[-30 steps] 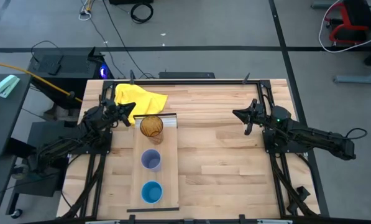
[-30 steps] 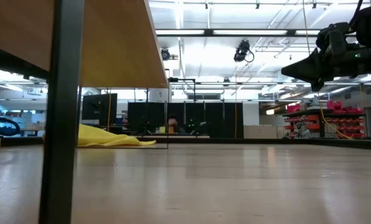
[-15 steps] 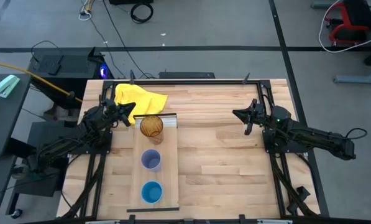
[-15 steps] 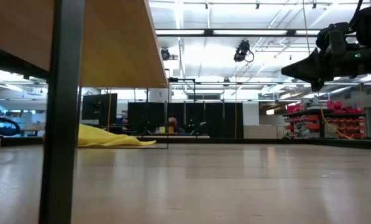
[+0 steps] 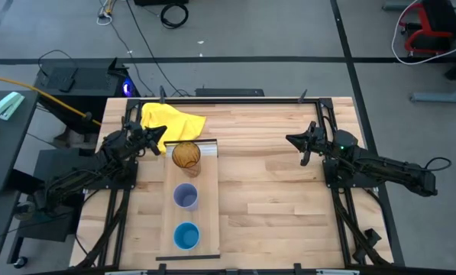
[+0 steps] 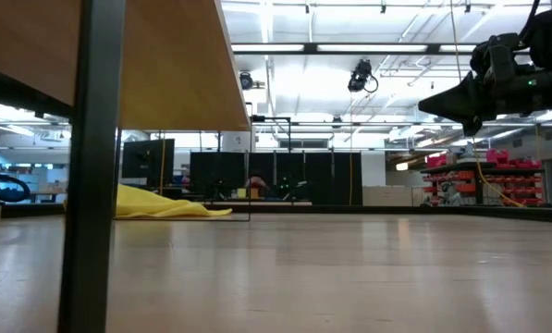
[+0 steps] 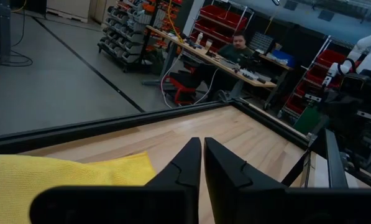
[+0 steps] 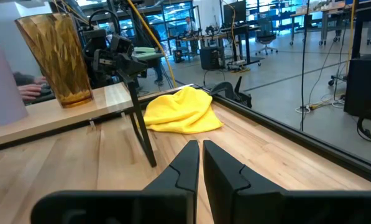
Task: Stack small to large cups/mugs on shelf
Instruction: Return to Home Position
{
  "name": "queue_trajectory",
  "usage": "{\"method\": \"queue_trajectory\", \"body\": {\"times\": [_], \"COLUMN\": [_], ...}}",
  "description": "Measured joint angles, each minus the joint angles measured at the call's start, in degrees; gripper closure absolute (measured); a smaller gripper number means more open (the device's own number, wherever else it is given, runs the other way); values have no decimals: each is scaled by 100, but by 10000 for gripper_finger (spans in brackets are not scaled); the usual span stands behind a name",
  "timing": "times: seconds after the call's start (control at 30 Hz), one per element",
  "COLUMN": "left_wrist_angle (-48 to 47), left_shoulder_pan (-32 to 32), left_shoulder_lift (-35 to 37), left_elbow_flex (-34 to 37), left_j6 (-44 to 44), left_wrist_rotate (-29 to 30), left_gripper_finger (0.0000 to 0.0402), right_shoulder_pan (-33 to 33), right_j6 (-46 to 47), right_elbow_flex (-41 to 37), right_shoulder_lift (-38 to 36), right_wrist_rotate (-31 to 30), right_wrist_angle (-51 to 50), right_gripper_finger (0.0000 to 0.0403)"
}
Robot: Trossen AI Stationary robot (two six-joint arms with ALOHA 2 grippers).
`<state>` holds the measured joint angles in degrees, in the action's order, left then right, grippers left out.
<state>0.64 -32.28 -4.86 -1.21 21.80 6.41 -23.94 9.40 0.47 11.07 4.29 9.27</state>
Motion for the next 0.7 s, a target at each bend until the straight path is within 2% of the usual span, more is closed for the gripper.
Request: {"method": "queue_trajectory", "body": {"times": [0.27,0.7], "left_wrist_angle": [0,0], "left_shoulder_pan": [1,-1], "left_shoulder_lift": [0,0], "left_elbow_flex": [0,0], "left_j6": [0,-2], "left_wrist_rotate": [1,1], "left_gripper_finger": [366,374], "right_shoulder_pan": [0,0], "right_j6": [-1,-9], "right_elbow_flex": [0,0], "right_shoulder_lift": [0,0], "right_wrist_rotate": [0,1], "right_wrist_angle": [1,1], "right_gripper_finger": [374,374]}}
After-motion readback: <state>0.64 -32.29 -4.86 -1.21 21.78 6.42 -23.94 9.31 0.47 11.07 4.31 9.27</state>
